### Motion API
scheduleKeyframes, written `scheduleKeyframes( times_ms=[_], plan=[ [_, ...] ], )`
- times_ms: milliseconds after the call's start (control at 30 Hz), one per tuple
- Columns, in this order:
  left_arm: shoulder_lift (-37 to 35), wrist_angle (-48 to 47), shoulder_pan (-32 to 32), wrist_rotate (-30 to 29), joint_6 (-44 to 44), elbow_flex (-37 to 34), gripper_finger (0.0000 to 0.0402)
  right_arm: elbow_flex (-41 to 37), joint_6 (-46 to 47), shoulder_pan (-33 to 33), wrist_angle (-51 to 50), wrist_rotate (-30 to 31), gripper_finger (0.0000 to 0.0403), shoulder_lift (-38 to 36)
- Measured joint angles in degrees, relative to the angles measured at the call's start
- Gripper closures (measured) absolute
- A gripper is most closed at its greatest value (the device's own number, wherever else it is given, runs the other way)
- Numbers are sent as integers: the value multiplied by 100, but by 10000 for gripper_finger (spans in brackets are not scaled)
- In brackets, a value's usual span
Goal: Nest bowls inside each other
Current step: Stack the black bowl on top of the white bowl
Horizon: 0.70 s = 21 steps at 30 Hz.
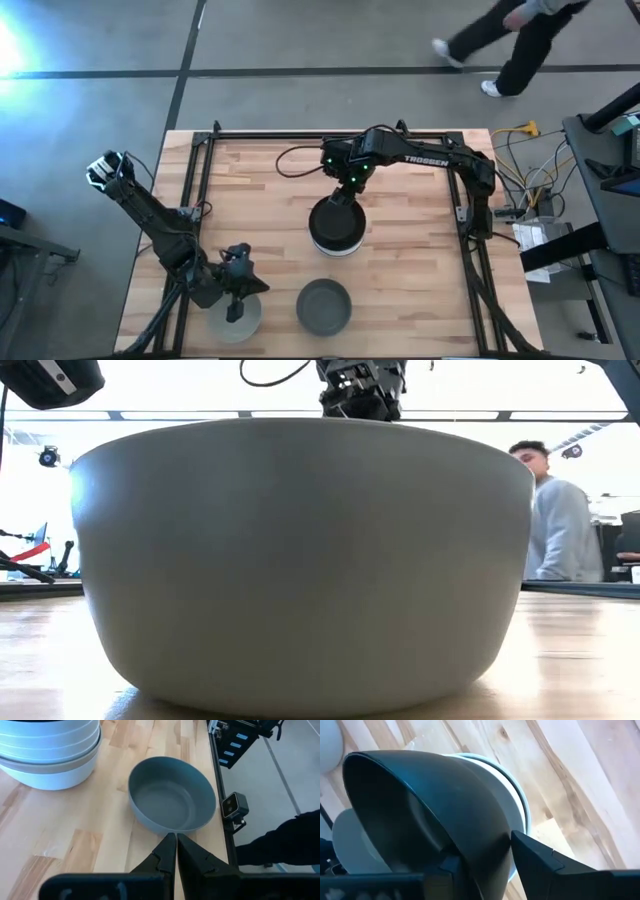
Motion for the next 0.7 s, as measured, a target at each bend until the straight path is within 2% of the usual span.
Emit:
scheduleKeyframes(
  times_ms=[467, 700],
  plan=[
    [0, 46, -5, 125, 99, -7, 402, -51, 40, 26, 7, 9, 266, 0],
    [-13, 47, -8, 130, 143, -7, 402, -120, 35, 22, 43, 219, 266, -5]
  ],
)
